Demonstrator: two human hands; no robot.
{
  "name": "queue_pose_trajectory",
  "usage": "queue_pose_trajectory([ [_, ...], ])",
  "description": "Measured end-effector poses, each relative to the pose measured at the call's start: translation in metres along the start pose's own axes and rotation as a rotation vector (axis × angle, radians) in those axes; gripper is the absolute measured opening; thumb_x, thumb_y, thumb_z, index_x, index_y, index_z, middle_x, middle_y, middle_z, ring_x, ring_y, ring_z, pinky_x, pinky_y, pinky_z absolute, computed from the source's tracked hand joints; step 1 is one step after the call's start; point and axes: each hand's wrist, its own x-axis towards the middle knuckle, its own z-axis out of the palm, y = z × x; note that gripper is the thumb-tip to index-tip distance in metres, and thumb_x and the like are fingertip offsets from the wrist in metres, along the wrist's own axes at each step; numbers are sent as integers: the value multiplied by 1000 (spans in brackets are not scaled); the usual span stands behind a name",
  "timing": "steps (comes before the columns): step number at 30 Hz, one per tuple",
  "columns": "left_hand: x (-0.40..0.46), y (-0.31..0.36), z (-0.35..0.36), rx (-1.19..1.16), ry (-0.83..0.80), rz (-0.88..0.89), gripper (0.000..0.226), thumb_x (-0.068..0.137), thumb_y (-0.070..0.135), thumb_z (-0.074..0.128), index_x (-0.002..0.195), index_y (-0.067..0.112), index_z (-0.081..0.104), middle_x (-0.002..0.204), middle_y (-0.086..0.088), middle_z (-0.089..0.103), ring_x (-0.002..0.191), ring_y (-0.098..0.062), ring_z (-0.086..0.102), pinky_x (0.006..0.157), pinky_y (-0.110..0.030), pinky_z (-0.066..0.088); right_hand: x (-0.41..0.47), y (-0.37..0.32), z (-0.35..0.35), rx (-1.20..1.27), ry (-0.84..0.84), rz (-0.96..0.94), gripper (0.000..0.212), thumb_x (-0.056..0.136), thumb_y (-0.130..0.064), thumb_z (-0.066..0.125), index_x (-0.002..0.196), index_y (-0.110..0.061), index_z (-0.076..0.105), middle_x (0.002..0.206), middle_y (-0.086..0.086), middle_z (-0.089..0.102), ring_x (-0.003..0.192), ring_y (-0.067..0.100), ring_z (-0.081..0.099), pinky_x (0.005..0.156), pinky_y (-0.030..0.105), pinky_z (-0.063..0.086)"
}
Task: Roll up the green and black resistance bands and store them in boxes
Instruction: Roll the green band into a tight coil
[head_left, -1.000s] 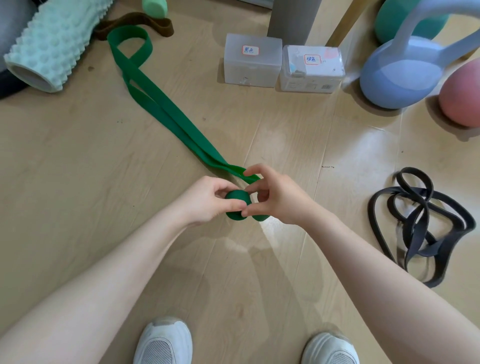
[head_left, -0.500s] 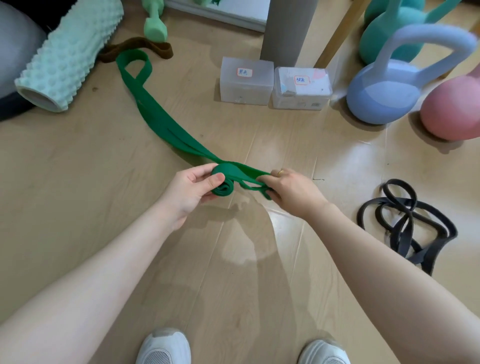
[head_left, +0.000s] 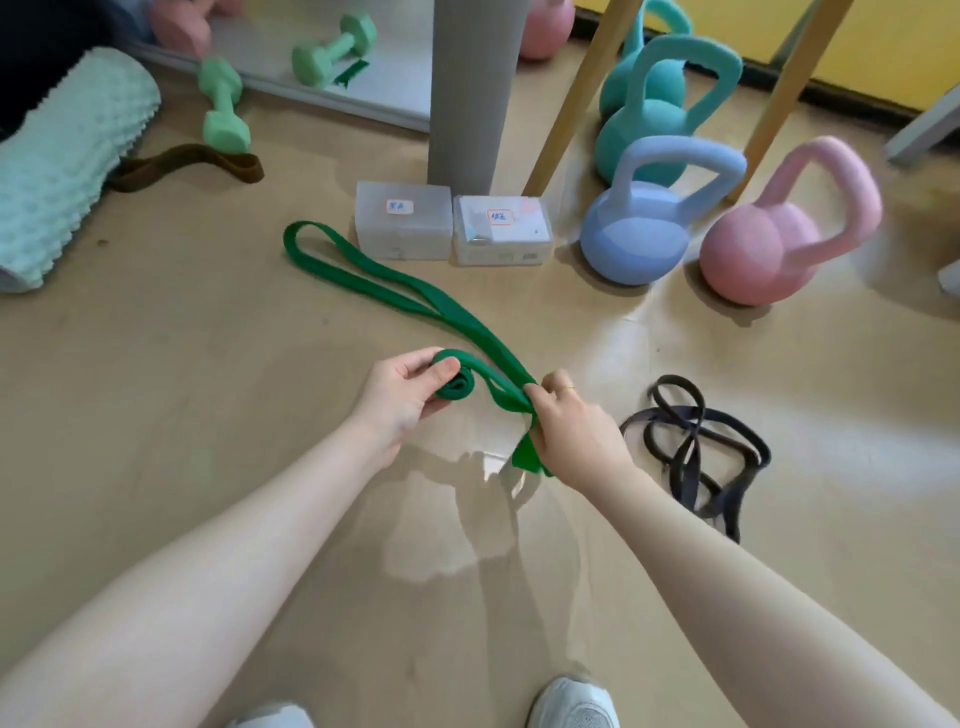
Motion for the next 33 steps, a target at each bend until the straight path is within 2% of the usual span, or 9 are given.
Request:
queue_pose_trajectory([
  [3, -5, -13, -27, 154, -14, 45, 23, 87, 6, 59, 109, 5, 62, 84, -1, 63, 76, -8, 62, 70, -15, 55, -1, -27, 34, 154, -208, -61, 21, 93, -23, 43, 109, -11, 43, 103, 8, 52, 80, 30, 49, 60, 34, 36],
  [5, -10, -18, -42, 189, -29, 28, 26, 87, 5, 58, 113, 5, 61, 85, -1, 64, 67, 2, 63, 66, -12, 53, 5, -39, 46, 284, -335, -80, 28, 89, -38, 54, 100, -14, 44, 93, 2, 51, 92, 25, 45, 72, 35, 39],
  [7, -13, -24, -54, 165, -28, 15, 25, 88, 5, 56, 113, 4, 61, 87, -3, 65, 67, 3, 64, 67, -13, 53, 15, -44, 48, 497, -395, -75, 48, 82, -46, 62, 118, -18, 48, 115, 0, 55, 116, 23, 43, 96, 38, 38],
  [9, -15, -29, -61, 166, -23, 26, 25, 88, 4, 56, 113, 4, 61, 88, -2, 65, 68, 3, 65, 68, -13, 53, 23, -50, 38, 723, -361, -80, 69, 79, -44, 66, 137, -21, 35, 139, -2, 45, 131, 16, 36, 109, 33, 30],
  [13, -14, -39, -74, 307, 11, 50, 29, 84, 12, 64, 113, 12, 63, 92, -2, 70, 82, -10, 67, 84, -22, 52, 42, -66, 23, 990, -331, -195, 62, 85, -30, 65, 138, -27, 34, 136, -4, 48, 124, 12, 47, 107, 32, 38],
  [17, -16, -37, -79, 435, -41, 57, 20, 82, 13, 67, 99, 24, 66, 92, -8, 70, 86, -18, 65, 90, -27, 46, 47, -77, 25, 942, -261, -261, 36, 83, -18, 67, 112, -31, 51, 109, -10, 57, 101, 16, 60, 94, 38, 49],
  [21, -17, -36, -80, 412, -65, 72, 25, 82, 9, 66, 106, 16, 64, 92, -5, 68, 86, -16, 64, 91, -28, 46, 45, -74, 27, 990, -211, -252, 30, 77, -18, 73, 95, -36, 56, 106, -1, 63, 96, 16, 64, 88, 39, 53],
  [26, -19, -42, -73, 199, 24, 92, 25, 84, 8, 63, 102, 25, 61, 101, -3, 64, 91, -15, 62, 89, -31, 51, 28, -82, 41, 1156, 16, -33, 19, 74, -21, 76, 81, -20, 58, 92, 1, 69, 89, 14, 68, 84, 36, 56],
  [33, -20, -54, -56, -335, 182, -62, 11, 90, 6, 54, 99, 11, 56, 93, -7, 66, 82, -13, 65, 74, -22, 57, 19, -103, 51, 1391, 40, 107, 16, 80, -11, 70, 88, -18, 59, 90, 0, 69, 87, 10, 66, 81, 23, 53],
])
